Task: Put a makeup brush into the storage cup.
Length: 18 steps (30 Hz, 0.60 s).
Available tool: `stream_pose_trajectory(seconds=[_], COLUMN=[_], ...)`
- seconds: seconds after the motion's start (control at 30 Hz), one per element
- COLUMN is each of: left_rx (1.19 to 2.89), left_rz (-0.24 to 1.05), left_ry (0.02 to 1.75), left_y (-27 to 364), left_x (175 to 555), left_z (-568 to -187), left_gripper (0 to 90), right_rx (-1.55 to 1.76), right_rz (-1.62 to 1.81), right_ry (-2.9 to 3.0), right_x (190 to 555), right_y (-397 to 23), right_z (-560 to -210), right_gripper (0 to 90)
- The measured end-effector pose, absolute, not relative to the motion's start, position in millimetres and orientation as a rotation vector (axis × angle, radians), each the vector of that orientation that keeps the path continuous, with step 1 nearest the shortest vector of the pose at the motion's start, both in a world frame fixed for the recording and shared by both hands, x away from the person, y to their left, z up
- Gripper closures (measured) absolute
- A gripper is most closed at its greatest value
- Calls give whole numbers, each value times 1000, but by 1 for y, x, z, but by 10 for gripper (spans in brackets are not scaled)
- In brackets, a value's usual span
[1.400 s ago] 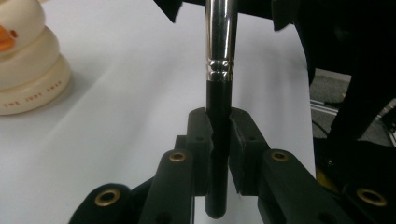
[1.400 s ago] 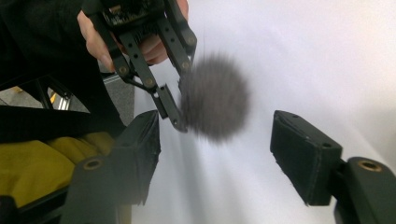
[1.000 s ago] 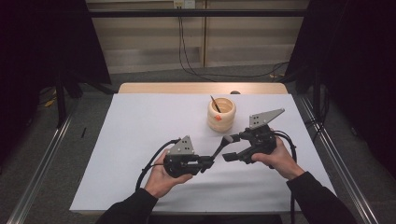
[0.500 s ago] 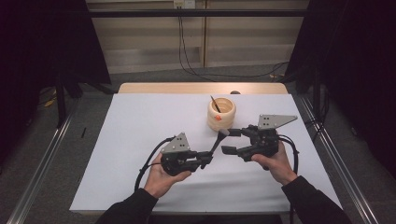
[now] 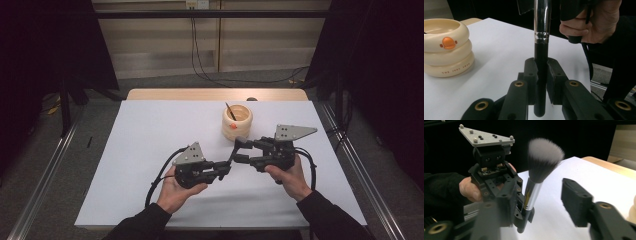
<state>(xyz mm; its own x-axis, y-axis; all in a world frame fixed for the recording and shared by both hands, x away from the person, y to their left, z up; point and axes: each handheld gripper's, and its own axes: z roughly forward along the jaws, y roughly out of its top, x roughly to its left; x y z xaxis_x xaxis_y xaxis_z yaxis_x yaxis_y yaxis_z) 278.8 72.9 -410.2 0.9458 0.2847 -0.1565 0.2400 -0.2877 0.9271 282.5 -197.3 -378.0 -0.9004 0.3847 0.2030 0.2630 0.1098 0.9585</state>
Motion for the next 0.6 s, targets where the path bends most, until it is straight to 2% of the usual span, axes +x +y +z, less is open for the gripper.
stream_pose_trajectory(seconds=[0.2,0.47,0.6], left_rx=[1883,1877,1895], left_rz=[47,40,37], left_ry=[382,392,384], left_y=[71,71,70], left_x=[279,279,279], left_z=[-412,-414,-416], left_gripper=[797,797,797], right_rx=[677,679,667], right_rz=[1935,1956,1959], right_ry=[2285,2308,2318], right_x=[285,286,287], right_y=[-195,-194,-193], right_z=[-381,-383,-383], right_gripper=[618,682,752])
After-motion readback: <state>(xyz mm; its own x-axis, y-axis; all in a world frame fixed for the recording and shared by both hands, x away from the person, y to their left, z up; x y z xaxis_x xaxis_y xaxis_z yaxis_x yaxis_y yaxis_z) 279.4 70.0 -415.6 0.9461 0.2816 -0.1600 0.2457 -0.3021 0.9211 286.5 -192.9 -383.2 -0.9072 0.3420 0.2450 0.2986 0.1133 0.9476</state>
